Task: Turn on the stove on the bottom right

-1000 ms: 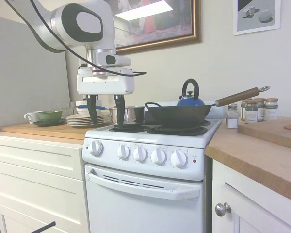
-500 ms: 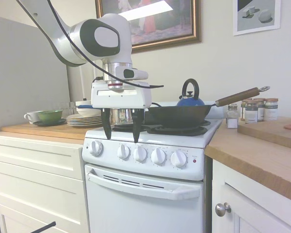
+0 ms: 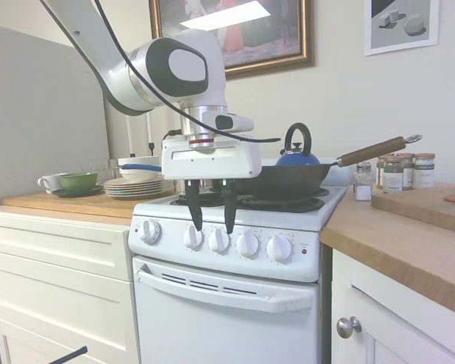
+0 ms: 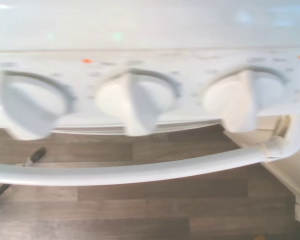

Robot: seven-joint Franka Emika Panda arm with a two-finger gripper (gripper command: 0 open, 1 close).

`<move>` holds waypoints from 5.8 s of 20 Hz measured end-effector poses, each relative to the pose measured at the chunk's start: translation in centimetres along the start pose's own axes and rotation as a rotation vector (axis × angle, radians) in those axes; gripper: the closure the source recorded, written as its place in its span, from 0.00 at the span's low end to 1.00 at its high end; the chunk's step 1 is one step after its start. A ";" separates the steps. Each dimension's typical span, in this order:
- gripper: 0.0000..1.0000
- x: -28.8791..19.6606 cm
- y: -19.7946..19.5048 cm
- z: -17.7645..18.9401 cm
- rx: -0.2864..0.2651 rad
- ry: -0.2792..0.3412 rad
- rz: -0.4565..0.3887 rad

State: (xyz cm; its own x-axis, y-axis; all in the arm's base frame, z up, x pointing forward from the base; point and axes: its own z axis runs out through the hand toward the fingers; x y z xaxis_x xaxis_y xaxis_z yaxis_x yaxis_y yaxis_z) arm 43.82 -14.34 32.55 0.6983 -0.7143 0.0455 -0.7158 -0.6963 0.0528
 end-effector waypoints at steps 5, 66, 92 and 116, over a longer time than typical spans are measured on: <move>1.00 1.7 0.9 0.5 -0.010 0.013 0.004; 1.00 12.4 0.3 3.9 -0.059 0.044 0.070; 1.00 10.8 -2.0 4.0 -0.077 0.030 0.038; 1.00 10.1 -2.1 6.3 -0.061 -0.016 0.071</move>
State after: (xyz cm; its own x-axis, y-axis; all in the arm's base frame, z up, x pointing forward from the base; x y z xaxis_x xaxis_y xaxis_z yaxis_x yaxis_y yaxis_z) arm 52.35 -20.55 26.61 0.6452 -0.7632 0.0355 -0.7615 -0.6387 0.1104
